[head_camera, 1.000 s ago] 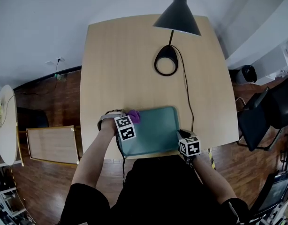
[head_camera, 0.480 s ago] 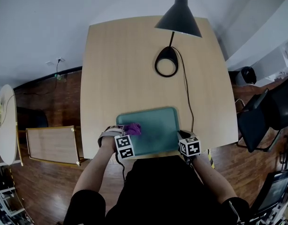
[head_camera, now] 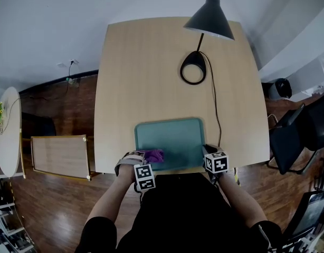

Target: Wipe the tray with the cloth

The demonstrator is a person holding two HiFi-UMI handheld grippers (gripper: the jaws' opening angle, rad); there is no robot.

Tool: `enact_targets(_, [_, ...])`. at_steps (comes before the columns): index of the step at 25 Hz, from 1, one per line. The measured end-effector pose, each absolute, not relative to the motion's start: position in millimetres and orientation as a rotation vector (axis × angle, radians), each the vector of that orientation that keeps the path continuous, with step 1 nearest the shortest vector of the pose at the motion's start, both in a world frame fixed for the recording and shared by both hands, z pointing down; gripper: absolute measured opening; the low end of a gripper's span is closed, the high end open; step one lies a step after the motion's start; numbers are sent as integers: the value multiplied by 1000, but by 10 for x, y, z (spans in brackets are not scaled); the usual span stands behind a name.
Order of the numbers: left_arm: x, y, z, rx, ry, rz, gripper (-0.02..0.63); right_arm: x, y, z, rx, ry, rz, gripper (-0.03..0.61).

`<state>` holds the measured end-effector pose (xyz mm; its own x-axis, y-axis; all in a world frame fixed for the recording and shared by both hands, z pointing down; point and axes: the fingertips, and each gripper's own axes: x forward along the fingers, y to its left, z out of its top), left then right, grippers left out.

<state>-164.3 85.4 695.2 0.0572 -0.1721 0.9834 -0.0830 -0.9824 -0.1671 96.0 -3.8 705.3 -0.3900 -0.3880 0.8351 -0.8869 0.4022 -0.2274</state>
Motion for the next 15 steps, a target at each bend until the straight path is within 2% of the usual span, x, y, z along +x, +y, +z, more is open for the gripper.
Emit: enact_targets(15, [-1606, 1354, 6939, -2232, 99, -2098, 109, 954, -68, 7064, 1063, -1955, 898, 37])
